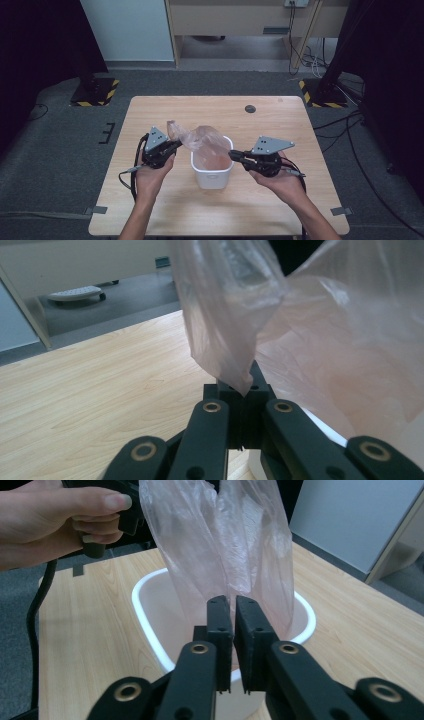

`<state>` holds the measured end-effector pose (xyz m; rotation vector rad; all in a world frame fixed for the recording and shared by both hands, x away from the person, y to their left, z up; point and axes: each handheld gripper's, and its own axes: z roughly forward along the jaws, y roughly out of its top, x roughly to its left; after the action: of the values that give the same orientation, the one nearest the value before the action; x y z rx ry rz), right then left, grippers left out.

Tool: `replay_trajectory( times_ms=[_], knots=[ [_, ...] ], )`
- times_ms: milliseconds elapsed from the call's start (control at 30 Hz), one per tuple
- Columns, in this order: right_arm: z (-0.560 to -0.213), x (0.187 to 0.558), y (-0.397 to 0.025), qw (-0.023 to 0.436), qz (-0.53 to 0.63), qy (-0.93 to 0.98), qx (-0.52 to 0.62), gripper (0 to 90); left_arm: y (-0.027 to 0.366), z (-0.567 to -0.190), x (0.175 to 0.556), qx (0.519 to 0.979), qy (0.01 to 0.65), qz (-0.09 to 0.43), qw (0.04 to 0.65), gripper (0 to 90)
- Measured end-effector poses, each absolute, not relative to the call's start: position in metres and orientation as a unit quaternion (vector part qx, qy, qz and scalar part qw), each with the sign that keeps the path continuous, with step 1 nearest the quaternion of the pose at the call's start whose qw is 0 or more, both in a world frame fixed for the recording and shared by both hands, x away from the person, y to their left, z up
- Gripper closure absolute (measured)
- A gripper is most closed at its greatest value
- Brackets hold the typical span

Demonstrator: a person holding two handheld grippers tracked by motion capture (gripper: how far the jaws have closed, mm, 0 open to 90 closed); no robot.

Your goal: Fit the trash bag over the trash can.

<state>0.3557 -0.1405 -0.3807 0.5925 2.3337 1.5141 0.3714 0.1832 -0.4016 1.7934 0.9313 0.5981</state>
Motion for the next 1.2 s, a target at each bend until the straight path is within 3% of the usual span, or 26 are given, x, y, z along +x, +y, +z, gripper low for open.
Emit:
replay_trajectory(
  times_ms=[233,267,333,400,500,867,967,1067,1200],
  knots=[
    [-0.384,0.361,-0.135,0.152,0.530,0.811,0.197,65.2,0.184,-0.401,0.369,0.737,0.382,0.243,0.502,90.0],
    [-0.385,0.361,-0.134,0.150,0.529,0.812,0.196,66.4,0.184,-0.401,0.369,0.737,0.382,0.242,0.502,90.0],
    [-0.385,0.361,-0.131,0.149,0.523,0.818,0.187,81.5,0.184,-0.401,0.369,0.737,0.380,0.240,0.504,90.0],
    [-0.385,0.361,-0.128,0.149,0.516,0.823,0.185,90.0,0.184,-0.401,0.369,0.738,0.379,0.239,0.505,90.0],
    [-0.384,0.362,-0.127,0.150,0.514,0.824,0.186,90.0,0.185,-0.401,0.368,0.740,0.376,0.237,0.505,87.6],
    [-0.383,0.363,-0.124,0.147,0.521,0.817,0.196,90.0,0.181,-0.404,0.371,0.737,0.377,0.201,0.523,53.2],
    [-0.383,0.363,-0.123,0.146,0.525,0.815,0.198,90.0,0.180,-0.405,0.373,0.736,0.381,0.197,0.523,49.0],
    [-0.382,0.363,-0.124,0.145,0.528,0.813,0.199,90.0,0.178,-0.406,0.377,0.732,0.386,0.188,0.529,50.7],
    [-0.379,0.361,-0.127,0.145,0.531,0.810,0.204,90.0,0.176,-0.404,0.376,0.729,0.384,0.188,0.534,66.3]
  ],
)
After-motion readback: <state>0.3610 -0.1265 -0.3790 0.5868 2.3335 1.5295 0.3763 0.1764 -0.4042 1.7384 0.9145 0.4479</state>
